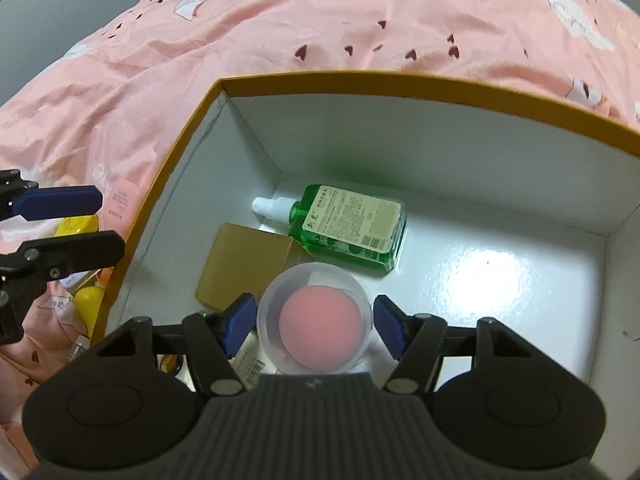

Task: Organize rigid objects
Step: 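Open both tools to release the cup and bottle inside the box, then move both tools back toward the remaining items beside the box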

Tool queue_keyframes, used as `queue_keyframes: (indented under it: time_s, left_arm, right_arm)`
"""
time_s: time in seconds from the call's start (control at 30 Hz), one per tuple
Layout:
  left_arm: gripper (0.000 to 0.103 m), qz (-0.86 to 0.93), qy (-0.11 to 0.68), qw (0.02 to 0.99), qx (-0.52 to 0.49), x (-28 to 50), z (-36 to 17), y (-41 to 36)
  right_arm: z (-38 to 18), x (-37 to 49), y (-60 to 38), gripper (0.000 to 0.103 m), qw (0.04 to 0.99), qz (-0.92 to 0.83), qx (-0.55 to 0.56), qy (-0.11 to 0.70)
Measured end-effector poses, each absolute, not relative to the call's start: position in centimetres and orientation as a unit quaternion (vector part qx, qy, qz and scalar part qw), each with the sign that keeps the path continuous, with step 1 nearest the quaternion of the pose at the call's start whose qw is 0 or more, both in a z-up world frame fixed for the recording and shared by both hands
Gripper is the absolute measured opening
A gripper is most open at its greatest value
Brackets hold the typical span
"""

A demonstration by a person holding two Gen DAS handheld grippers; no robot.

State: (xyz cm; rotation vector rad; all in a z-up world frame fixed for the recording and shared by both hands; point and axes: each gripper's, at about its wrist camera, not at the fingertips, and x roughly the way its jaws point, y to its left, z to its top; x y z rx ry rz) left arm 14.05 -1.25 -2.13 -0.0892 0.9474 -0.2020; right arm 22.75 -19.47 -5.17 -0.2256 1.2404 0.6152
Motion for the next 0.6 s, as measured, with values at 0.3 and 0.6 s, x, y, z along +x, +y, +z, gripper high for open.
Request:
queue_keyframes:
  time_s: [0.3,0.6]
  left_arm:
    - [0.058,-0.090,0.434,0.895,-0.057,12.2,-1.4,-0.7]
    - [0.058,-0.093,0.437,0.892,-0.066,10.3,-1.0,0.7]
  right_arm:
    - [-1.6,19.4,-19.3,0.072,0.821,0.270,-0.130,0.487]
    - [1.1,14.6,-17.0,0.072,0.836,0.322,-0.171,0.410]
